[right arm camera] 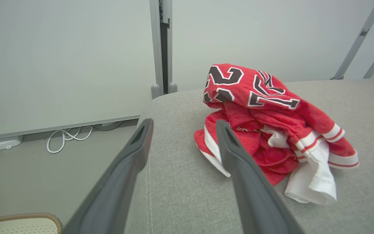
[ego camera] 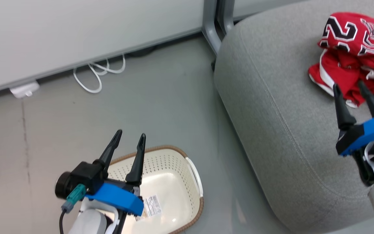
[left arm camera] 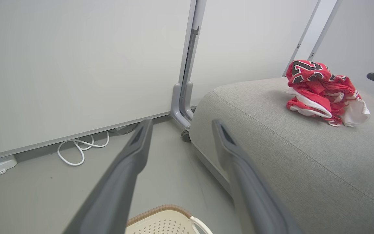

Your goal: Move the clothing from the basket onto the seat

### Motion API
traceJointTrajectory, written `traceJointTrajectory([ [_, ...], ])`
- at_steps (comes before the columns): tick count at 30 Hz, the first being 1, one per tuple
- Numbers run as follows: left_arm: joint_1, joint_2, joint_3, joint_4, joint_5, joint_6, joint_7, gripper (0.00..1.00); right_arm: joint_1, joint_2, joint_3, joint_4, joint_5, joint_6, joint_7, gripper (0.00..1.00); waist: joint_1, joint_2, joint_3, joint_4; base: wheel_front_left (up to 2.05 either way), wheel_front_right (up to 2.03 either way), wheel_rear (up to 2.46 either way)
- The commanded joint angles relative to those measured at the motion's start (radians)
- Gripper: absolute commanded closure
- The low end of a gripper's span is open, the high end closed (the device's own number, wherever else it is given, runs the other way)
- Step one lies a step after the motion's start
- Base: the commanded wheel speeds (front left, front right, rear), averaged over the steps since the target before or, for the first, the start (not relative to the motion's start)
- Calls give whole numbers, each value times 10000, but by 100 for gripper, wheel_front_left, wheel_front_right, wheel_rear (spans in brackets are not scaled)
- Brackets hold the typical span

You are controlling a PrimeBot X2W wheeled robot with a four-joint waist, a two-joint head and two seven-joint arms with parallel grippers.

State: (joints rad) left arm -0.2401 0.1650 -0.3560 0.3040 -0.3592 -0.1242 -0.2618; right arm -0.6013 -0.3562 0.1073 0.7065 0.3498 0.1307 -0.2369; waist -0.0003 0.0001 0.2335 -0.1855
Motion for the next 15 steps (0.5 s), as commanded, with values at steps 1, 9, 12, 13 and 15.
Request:
traceJointTrajectory([
  [1,281,-77,200,78,-9,-68,-46,0,492,27,34,-176,-41,1,67,0,3,-1,-854,393,0,0,0],
  [9,1246,-332,1104,465,76,-91,-46,0,2360,383,-29,-1474,-181,1,457,0,3,-1,-1831,928,0,0,0],
  [12,1498,-416,1470,549,24,-86,-46,0,2986,622,-131,-1990,-293,1,653,0,3,-1,-2090,1163,0,0,0],
  [13,1566,-445,1574,588,10,-88,-48,0,3177,683,-191,-2155,-320,1,690,0,3,-1,-2156,1236,0,0,0],
  [15,1642,-475,1752,644,73,-90,-46,0,3508,818,-333,-2485,-443,1,777,0,3,-1,-2270,1399,0,0,0],
])
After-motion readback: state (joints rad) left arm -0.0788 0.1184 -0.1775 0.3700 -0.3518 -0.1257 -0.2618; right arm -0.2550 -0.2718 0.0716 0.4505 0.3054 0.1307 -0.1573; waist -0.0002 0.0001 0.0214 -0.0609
